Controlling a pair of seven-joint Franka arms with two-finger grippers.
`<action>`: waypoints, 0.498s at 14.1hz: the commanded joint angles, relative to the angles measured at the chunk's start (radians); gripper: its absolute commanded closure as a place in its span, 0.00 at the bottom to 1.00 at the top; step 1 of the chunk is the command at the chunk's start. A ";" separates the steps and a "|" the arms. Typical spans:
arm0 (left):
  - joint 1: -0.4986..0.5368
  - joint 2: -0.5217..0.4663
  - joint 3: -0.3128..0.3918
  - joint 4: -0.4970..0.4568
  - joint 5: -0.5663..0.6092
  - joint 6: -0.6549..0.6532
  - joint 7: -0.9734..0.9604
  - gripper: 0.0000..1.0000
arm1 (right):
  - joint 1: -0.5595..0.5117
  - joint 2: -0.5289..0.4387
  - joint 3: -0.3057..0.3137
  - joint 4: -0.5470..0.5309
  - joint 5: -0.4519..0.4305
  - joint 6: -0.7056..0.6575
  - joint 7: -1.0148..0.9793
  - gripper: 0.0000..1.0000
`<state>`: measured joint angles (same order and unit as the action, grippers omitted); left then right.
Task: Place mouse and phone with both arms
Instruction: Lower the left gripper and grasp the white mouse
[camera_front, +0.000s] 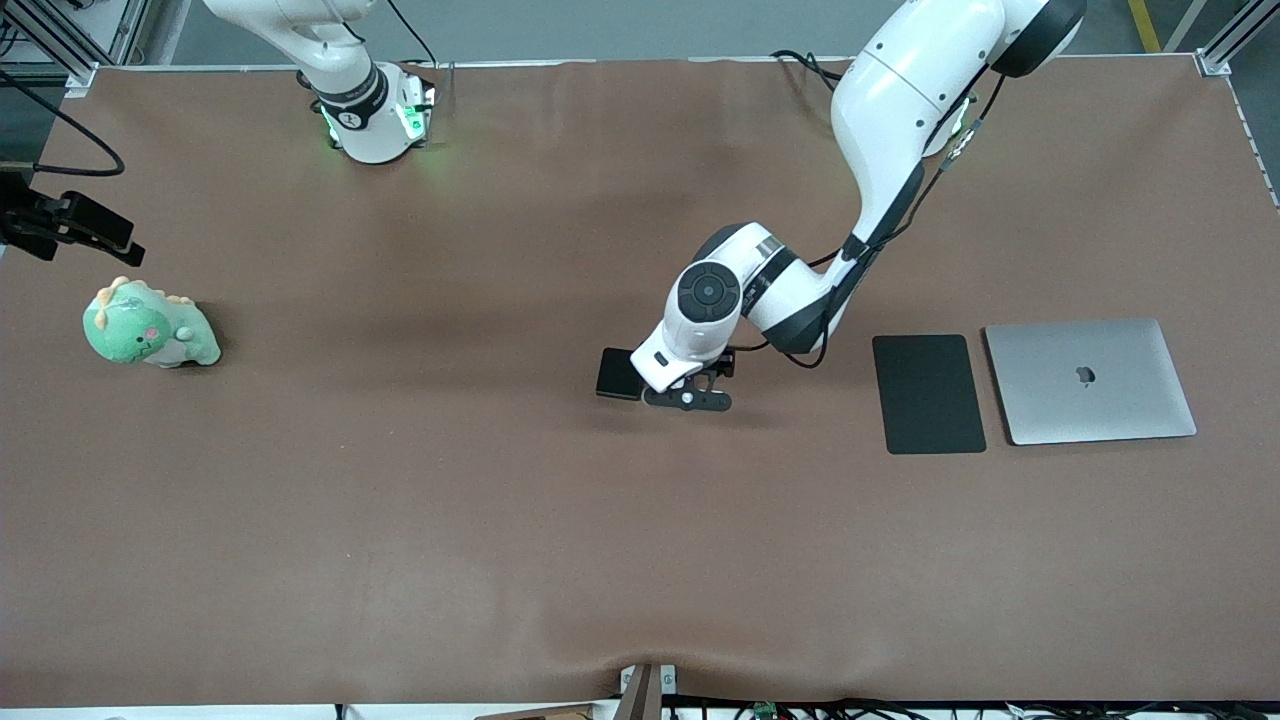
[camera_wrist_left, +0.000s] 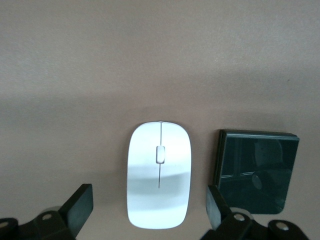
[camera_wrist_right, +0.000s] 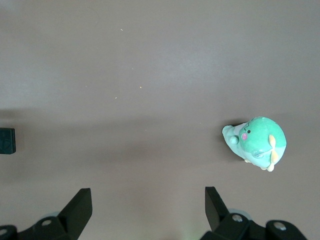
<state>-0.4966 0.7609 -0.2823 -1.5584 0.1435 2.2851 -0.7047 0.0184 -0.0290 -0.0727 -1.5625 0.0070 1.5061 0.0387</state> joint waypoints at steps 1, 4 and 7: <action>-0.054 0.037 0.054 0.029 0.028 0.023 -0.045 0.00 | -0.008 0.004 0.005 0.013 0.001 -0.012 0.007 0.00; -0.066 0.063 0.063 0.055 0.028 0.033 -0.056 0.00 | -0.008 0.004 0.004 0.013 0.001 -0.012 0.007 0.00; -0.068 0.066 0.063 0.054 0.030 0.033 -0.059 0.00 | -0.008 0.004 0.005 0.013 0.001 -0.012 0.007 0.00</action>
<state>-0.5493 0.8036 -0.2309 -1.5399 0.1436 2.3161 -0.7333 0.0184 -0.0290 -0.0728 -1.5625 0.0070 1.5061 0.0387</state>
